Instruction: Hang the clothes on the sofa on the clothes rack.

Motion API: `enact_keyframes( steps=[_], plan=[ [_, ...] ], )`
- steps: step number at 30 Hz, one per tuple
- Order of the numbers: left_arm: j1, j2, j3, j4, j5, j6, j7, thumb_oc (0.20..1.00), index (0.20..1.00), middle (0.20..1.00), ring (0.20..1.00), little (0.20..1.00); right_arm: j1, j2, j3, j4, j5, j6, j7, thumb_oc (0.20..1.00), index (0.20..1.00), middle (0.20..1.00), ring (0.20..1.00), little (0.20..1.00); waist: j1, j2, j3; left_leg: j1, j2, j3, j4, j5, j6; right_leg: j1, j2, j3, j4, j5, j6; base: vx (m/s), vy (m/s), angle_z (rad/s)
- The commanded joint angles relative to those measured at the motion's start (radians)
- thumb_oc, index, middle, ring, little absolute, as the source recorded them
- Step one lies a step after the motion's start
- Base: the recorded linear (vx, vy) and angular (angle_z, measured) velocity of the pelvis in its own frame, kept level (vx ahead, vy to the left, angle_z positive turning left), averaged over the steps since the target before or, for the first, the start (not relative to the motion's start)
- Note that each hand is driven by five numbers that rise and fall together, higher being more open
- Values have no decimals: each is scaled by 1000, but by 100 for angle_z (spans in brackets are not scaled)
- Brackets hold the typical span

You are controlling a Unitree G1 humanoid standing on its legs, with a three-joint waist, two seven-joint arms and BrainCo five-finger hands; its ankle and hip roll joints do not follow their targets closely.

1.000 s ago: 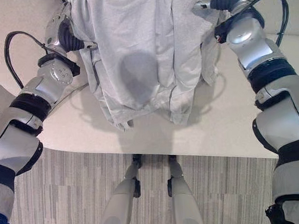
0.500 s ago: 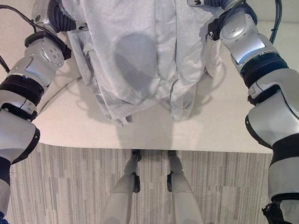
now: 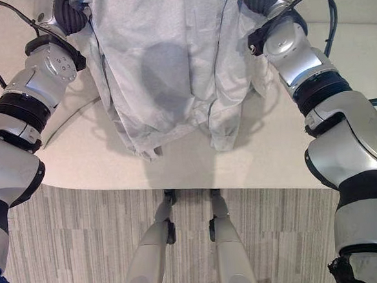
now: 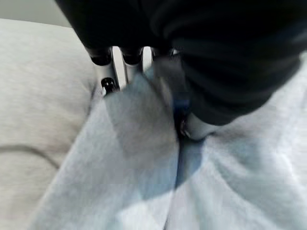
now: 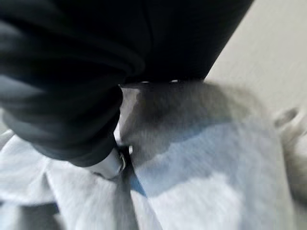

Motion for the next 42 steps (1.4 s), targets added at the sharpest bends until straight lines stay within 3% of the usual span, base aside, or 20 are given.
enact_keyframes(
  steps=[1,6,12,15,20,21,28,31,34,42],
  plan=[
    [-80,17,4,-21,16,-34,67,200,200,200,200,200,15,-25,-84,-48,-76,-63,-77,200,200,200,200,200,-3,-32,-3,21,-16,19,3,-22,-61,72,-28,-3,2,-67,125,0,0,0],
    [-24,47,74,-111,28,-40,120,200,200,200,200,200,107,-89,-180,-232,-193,-73,-146,200,200,200,200,200,-10,-36,-15,49,-12,21,3,-33,-59,98,-24,0,2,-79,125,3,-4,-1],
    [171,125,270,-313,63,-56,206,200,200,200,200,200,337,-239,-425,-538,-468,-57,-241,200,200,200,200,200,-11,-48,-71,154,6,30,3,-67,-62,201,-24,0,2,-122,124,41,-71,-7],
    [311,195,386,-424,95,-59,214,200,200,200,200,200,488,-297,-552,-655,-549,-54,-213,200,200,200,200,200,-6,-49,-110,236,15,29,3,-89,-63,276,-27,-13,5,-145,117,77,-105,-3],
    [455,253,500,-520,118,-66,192,200,200,200,200,200,629,-335,-658,-752,-578,-63,-155,200,200,200,200,200,3,-46,-159,328,20,37,3,-104,-66,368,-30,-29,9,-172,112,90,-54,14],
    [539,286,569,-554,130,-65,177,200,200,200,200,200,696,-350,-698,-776,-566,-71,-107,200,200,200,200,200,10,-48,-200,385,27,42,3,-110,-73,425,-32,-46,21,-188,108,98,-68,24],
    [657,313,681,-643,149,-61,157,200,200,200,200,200,740,-364,-714,-759,-530,-69,-48,200,200,200,200,200,39,-51,-247,454,41,45,3,-115,-88,512,-33,-88,40,-226,99,54,-64,19],
    [686,289,702,-658,159,-59,151,200,200,200,200,200,765,-387,-738,-758,-528,-61,-43,200,200,200,200,200,38,-51,-250,458,55,95,3,-100,-88,553,-51,-150,50,-248,98,38,-28,39],
    [704,279,712,-674,163,-58,141,200,200,200,200,200,794,-390,-750,-761,-536,-52,-34,200,200,200,200,200,24,-43,-270,472,61,222,3,-102,-54,575,-63,-205,68,-257,107,43,72,115],
    [722,327,726,-692,170,-43,152,200,200,200,200,200,714,-361,-691,-724,-550,-26,-63,200,200,200,200,200,42,-50,-299,485,18,213,3,-127,-18,580,-102,-214,90,-264,129,37,103,37]
  ],
)
